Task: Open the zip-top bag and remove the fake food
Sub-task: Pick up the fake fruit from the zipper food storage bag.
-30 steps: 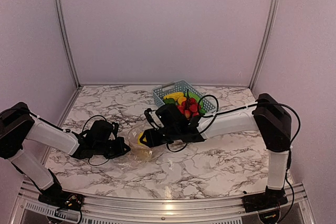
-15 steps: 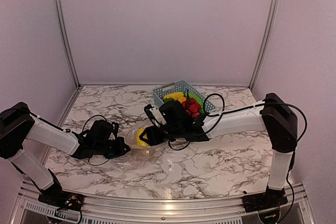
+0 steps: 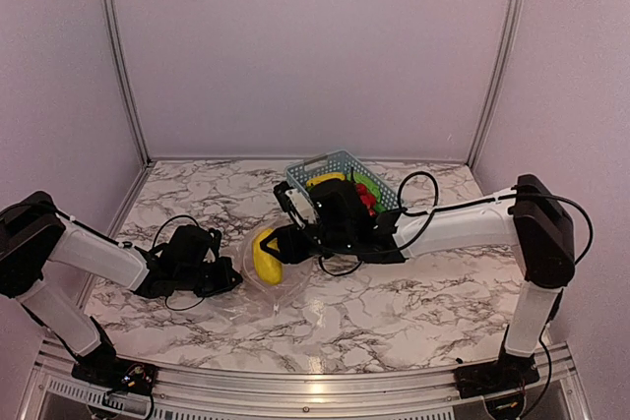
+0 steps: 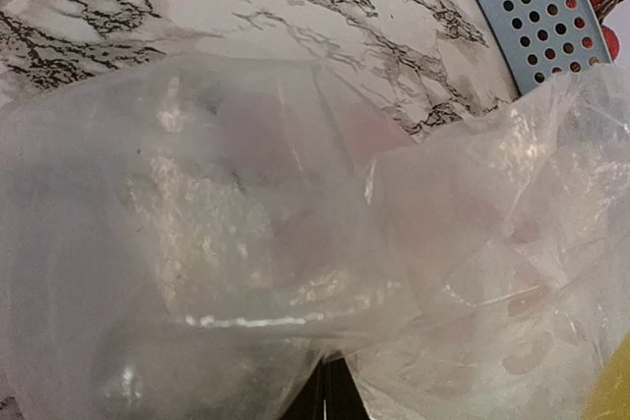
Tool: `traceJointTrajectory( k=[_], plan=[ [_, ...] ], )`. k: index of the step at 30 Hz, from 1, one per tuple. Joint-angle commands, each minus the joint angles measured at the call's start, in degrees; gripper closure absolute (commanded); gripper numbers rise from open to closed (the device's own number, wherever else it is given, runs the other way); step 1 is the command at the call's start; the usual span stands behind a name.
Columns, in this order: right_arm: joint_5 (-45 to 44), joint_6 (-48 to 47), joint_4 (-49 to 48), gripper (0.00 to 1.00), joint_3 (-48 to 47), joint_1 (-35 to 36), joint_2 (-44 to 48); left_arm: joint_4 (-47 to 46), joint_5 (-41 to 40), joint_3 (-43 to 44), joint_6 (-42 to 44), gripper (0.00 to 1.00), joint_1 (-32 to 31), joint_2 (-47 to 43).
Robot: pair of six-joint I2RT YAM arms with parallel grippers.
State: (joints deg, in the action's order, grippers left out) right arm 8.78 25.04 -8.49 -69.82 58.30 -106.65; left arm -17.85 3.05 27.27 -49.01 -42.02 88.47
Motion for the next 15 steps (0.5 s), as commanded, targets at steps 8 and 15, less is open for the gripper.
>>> traceJointTrajectory(
  k=[8, 15],
  plan=[
    [0.9, -1.5, -3.6, 0.69, 2.3, 0.7, 5.1, 3.9, -2.6, 1.3, 0.7, 0.98, 0.5, 1.7],
    [1.0, -1.5, 1.2, 0.70, 1.1, 0.6, 6.3, 4.2, -2.7, 1.5, 0.8, 0.98, 0.5, 1.7]
  ],
)
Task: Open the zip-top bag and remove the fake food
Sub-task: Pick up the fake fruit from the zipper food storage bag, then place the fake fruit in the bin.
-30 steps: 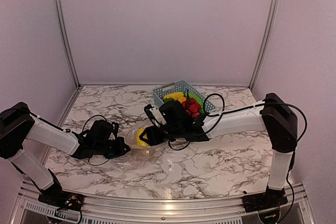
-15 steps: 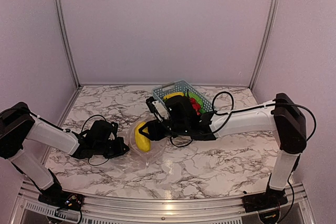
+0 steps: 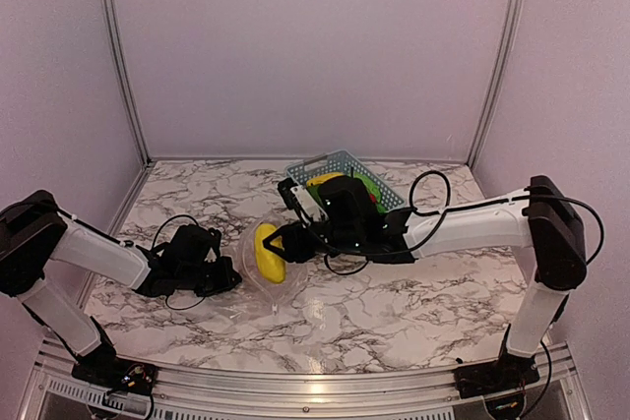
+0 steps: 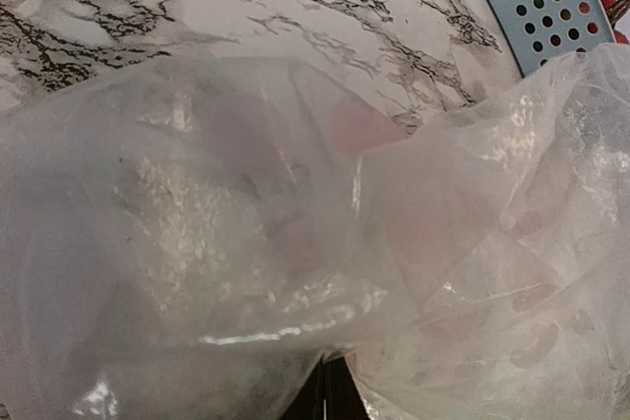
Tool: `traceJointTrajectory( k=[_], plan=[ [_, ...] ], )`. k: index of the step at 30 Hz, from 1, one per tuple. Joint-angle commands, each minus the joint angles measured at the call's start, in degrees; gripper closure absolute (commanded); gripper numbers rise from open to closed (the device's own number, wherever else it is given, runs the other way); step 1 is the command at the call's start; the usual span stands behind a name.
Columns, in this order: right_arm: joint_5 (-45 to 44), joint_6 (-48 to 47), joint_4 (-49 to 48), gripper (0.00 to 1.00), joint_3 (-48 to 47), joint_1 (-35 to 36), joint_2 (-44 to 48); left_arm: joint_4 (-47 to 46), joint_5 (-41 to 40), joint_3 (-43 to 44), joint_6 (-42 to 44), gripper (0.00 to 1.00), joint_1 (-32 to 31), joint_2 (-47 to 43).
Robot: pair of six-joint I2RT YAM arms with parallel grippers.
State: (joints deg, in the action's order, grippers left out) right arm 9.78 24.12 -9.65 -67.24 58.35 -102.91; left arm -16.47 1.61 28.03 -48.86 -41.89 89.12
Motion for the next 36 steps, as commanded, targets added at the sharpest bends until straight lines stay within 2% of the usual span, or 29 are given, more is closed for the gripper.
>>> traceJointTrajectory(
  k=[1, 15, 25, 31, 36],
  plan=[
    [0.0, -0.6, 3.1, 0.70, -1.6, 0.6, 3.0, 2.8, -1.3, 0.8, 0.6, 0.98, 0.4, 1.1],
    [2.7, 1.2, 8.9, 0.70, 0.3, -2.3, 10.6, 3.8, -1.3, 1.5, 1.3, 0.98, 1.5, 0.7],
    [2.7, 1.8, 12.6, 0.70, 1.4, -10.1, 14.8, 5.6, -1.3, 2.7, 2.7, 0.98, 2.6, 0.1],
    [1.0, 0.1, 14.5, 0.70, -1.0, -17.6, 13.2, 6.9, -1.3, 3.4, 3.4, 0.98, 3.1, -0.8],
    [0.0, -1.6, 15.0, 0.69, -7.8, -22.3, 6.5, 8.0, -1.3, 4.3, 4.2, 0.98, 3.3, -1.3]
  ],
)
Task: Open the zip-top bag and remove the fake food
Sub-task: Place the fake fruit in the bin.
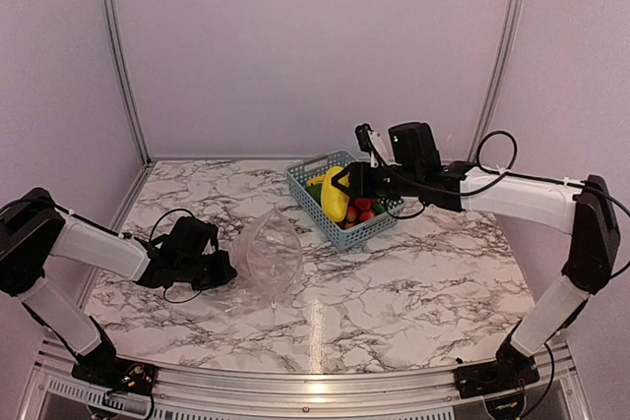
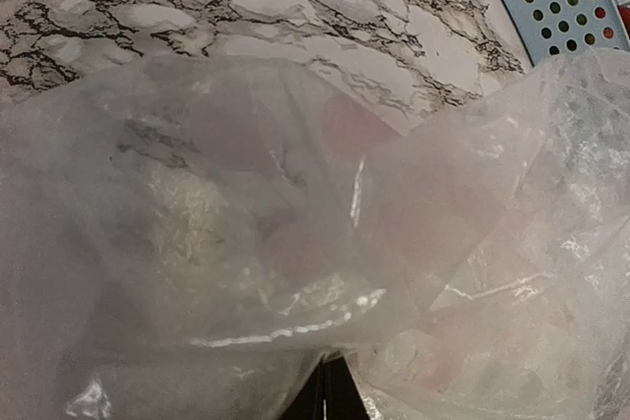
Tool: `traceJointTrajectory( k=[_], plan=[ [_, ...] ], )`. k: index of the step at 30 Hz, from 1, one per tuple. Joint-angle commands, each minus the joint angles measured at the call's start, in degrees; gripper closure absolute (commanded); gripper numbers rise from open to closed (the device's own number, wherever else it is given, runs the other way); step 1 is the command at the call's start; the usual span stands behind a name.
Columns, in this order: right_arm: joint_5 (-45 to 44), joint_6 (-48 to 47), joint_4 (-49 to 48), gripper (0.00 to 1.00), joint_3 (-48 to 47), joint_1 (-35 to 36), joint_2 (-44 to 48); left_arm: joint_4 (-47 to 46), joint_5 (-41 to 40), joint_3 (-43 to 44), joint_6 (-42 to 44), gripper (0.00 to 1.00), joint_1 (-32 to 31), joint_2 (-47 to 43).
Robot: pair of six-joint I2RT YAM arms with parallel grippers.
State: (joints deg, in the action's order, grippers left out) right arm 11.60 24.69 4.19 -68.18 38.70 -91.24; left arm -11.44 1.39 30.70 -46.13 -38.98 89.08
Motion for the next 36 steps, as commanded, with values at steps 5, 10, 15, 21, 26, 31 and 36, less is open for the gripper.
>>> traceJointTrajectory(
  k=[5, 10, 15, 21, 26, 31, 36],
  plan=[
    [-3.1, -3.9, 2.1, 0.70, -16.4, -6.3, -14.0, 4.0, -0.9, 2.8, 2.0, 0.98, 0.5, -2.0],
    [-1.9, -4.0, 2.5, 0.69, -26.3, -10.0, -22.5, 4.8, -0.3, 3.8, 2.4, 0.97, 0.5, -2.8],
    [-1.1, -4.5, 4.8, 0.70, -34.7, -11.5, -29.9, 6.3, -0.4, 5.2, 3.1, 0.97, 0.5, -3.7],
    [-0.9, -5.0, 5.8, 0.69, -38.3, -12.1, -33.9, 7.7, -0.3, 7.0, 3.8, 0.96, 0.5, -4.4],
    [-0.7, -5.6, 6.5, 0.68, -39.5, -12.2, -35.5, 9.1, -0.6, 8.0, 4.0, 0.95, 0.5, -5.6],
    [-0.4, -5.6, 6.6, 0.68, -40.8, -12.7, -37.2, 10.1, -1.1, 8.4, 4.0, 0.94, 0.5, -7.0],
    [0.0, -5.6, 7.1, 0.67, -42.2, -13.0, -38.7, 11.4, -1.0, 9.5, 4.5, 0.93, 0.5, -8.3]
  ],
)
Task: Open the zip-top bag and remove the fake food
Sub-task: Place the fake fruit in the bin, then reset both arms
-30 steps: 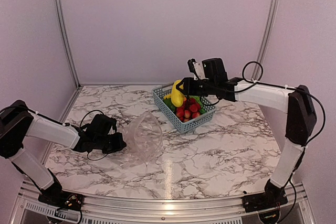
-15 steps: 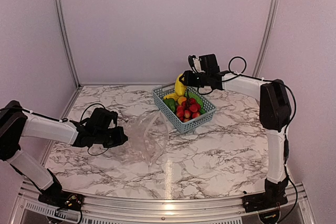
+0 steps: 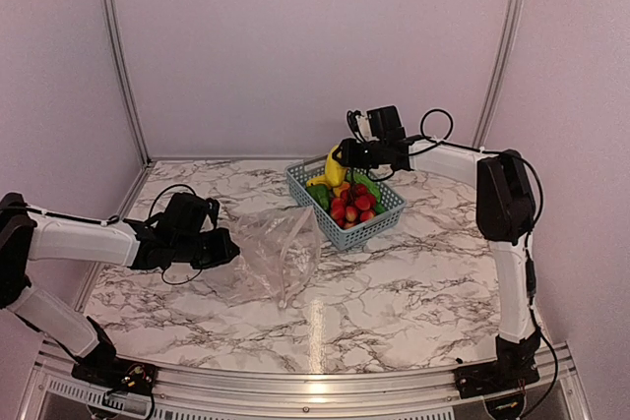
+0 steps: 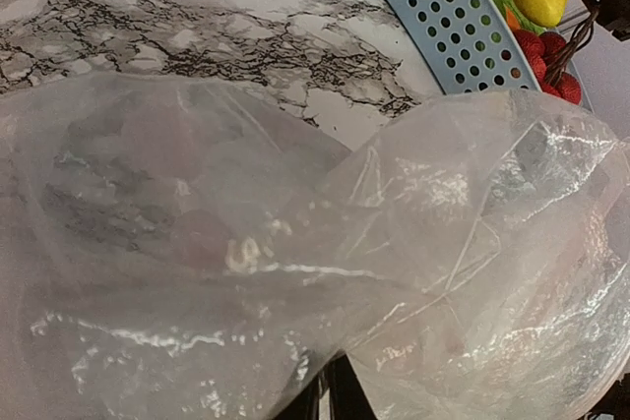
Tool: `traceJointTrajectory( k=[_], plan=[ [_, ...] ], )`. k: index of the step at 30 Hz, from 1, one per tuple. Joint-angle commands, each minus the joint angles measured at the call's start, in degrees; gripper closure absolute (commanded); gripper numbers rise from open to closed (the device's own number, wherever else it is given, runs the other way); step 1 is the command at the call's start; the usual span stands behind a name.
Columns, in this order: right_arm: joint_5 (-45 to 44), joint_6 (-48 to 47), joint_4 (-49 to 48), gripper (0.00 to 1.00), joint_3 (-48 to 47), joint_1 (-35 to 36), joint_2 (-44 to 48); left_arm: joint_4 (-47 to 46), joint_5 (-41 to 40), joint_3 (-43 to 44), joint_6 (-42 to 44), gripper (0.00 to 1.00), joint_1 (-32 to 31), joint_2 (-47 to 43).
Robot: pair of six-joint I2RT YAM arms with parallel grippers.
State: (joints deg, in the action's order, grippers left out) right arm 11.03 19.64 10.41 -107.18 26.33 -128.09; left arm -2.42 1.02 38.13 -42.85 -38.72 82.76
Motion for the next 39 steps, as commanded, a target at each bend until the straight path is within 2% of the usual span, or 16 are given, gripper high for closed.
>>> traceJointTrajectory(
  k=[1, 8, 14, 20, 25, 26, 29, 35, 38, 39],
  plan=[
    [0.6, -0.6, 1.0, 0.66, -3.3, -0.6, -2.0, 2.3, -0.7, 2.2, 1.1, 0.93, 0.2, -2.2],
    [0.9, -0.8, 0.9, 0.52, -3.3, -0.7, -2.1, 4.8, -0.7, 2.1, 0.8, 0.92, 0.2, -4.4],
    [0.8, -1.5, 1.6, 0.33, -3.9, -0.6, -1.0, 5.2, -2.4, 2.0, 0.6, 0.86, 0.2, -5.7],
    [0.4, -2.3, 2.6, 0.24, -3.7, -0.6, 1.3, 5.2, -3.0, 2.8, 0.6, 0.77, 0.2, -6.3],
    [0.4, -2.3, 3.0, 0.19, -3.8, -0.7, 3.6, 5.7, -4.0, 3.8, 0.5, 0.61, 0.2, -7.7],
    [0.1, -2.5, 3.3, 0.11, -3.9, -0.7, 4.1, 5.9, -4.1, 4.1, 0.6, 0.57, 0.2, -8.1],
    [-1.2, -3.2, 4.5, 0.02, -4.2, -0.7, 6.1, 6.3, -4.5, 5.4, 1.3, 0.46, 0.2, -9.2],
    [-3.3, -3.7, 6.2, 0.01, -2.3, -0.6, 12.1, 5.6, -4.8, 8.6, 2.9, 0.29, 0.2, -10.4],
    [-4.0, -3.4, 5.6, 0.01, 1.6, -0.7, 17.1, 4.9, -4.8, 10.0, 3.8, 0.04, 0.2, -11.2],
    [-4.4, -3.2, 5.3, 0.01, 3.2, -0.7, 19.7, 4.8, -4.9, 10.5, 4.1, 0.01, 0.2, -11.4]
  ],
)
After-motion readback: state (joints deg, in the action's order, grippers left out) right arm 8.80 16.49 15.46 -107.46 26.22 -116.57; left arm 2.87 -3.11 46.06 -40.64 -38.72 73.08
